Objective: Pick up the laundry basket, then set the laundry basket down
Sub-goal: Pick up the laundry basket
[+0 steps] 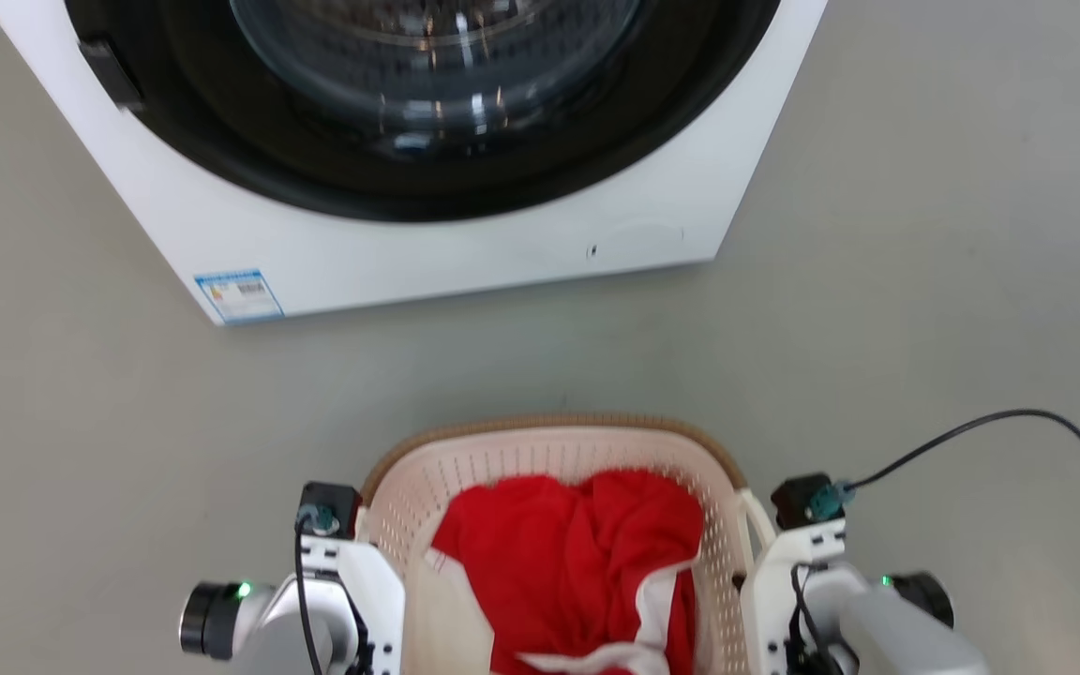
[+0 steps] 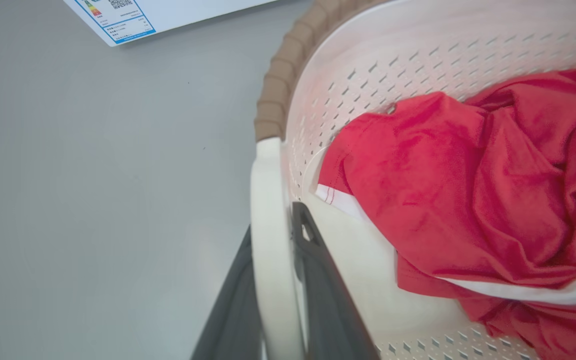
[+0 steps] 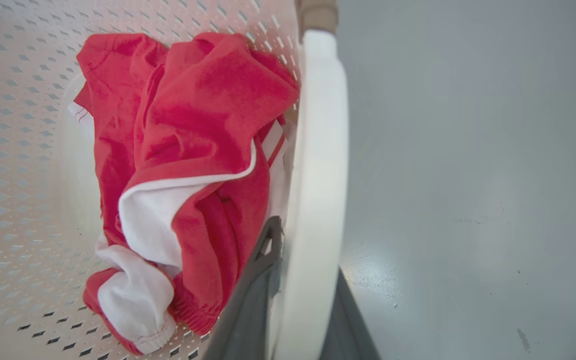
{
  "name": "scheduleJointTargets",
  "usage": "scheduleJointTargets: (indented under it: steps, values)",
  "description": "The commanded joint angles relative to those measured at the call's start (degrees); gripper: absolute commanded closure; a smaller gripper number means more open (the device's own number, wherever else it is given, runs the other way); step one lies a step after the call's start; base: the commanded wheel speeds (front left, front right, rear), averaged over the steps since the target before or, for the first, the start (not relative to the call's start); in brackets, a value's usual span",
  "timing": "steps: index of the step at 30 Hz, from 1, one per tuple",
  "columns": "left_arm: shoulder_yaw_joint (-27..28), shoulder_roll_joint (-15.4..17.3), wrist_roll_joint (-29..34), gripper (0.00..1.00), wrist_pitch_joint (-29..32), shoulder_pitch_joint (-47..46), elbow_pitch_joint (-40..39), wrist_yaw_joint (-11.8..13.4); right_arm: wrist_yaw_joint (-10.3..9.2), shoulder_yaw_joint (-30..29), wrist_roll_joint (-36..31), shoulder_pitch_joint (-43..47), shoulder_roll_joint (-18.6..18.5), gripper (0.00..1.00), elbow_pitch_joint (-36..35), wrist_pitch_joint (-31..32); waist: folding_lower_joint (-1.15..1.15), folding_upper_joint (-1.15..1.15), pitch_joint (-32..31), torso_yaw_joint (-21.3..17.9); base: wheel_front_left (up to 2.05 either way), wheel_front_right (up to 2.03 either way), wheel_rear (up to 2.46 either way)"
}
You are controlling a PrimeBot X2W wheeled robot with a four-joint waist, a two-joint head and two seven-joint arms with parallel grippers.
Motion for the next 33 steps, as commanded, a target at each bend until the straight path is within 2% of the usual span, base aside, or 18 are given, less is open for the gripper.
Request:
scheduleJointTargets:
  steps: [1,8,18,33]
  values:
    - [0.49,1.1,-0.29,1.0,-0.6,0.02,-0.96,-0.2,0.51,1.79,0.71,2.35,1.03,1.0,-1.22,1.23,0.0,0.0,-3.24,-0.13,0.0,0.0,0.0]
    - [-3.44,1.08,-2.8,1.0,1.96,4.76,-3.19,-0.58,0.51,4.79,4.72,6.04,1.03,1.0,-2.37,5.4,0.0,0.0,-8.57,1.11,0.0,0.0,0.0]
    - [-8.68,1.08,-7.85,1.0,4.36,9.13,-6.1,0.82,0.51,8.18,6.97,7.95,1.03,1.0,-1.89,7.85,0.0,0.0,-14.02,2.51,0.0,0.0,0.0]
    - [-14.0,1.07,-13.43,1.0,4.36,9.3,-6.66,1.86,0.51,10.74,8.75,8.26,1.03,1.0,-2.39,8.8,0.0,0.0,-15.56,3.11,0.0,0.0,0.0]
